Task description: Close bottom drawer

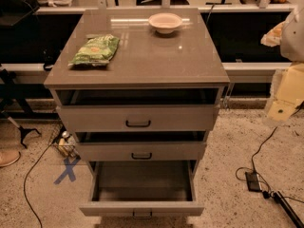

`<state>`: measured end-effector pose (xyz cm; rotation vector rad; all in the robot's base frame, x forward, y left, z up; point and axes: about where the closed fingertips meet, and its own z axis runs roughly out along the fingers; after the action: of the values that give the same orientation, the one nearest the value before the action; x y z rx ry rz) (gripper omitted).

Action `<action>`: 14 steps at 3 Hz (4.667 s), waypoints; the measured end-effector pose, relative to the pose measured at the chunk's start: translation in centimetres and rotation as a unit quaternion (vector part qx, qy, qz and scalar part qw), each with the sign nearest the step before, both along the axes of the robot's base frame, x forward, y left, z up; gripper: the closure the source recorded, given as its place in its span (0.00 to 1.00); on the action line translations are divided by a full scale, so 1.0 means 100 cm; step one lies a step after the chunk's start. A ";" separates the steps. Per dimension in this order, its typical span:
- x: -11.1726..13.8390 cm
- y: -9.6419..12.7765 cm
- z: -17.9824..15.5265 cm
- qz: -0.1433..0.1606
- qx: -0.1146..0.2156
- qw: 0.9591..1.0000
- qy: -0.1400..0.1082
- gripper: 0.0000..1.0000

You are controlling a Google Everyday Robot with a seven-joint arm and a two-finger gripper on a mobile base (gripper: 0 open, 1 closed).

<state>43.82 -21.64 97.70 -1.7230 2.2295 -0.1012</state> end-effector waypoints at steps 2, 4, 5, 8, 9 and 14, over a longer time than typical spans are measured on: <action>-0.001 -0.005 -0.019 -0.016 0.033 0.999 0.018 0.00; -0.029 0.006 -0.175 -0.087 0.179 0.968 0.155 0.00; -0.055 0.032 -0.247 -0.126 0.238 0.940 0.210 0.00; -0.079 0.072 -0.362 -0.202 0.282 0.901 0.262 0.00; -0.068 0.072 -0.433 -0.242 0.303 0.879 0.278 0.00; -0.062 0.117 -0.705 -0.324 0.373 0.777 0.390 0.23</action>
Offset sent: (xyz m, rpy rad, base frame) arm -0.0028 -0.0142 -0.0562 0.1776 0.1183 -0.0843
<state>37.66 -9.99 27.17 -0.5227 2.7000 1.3757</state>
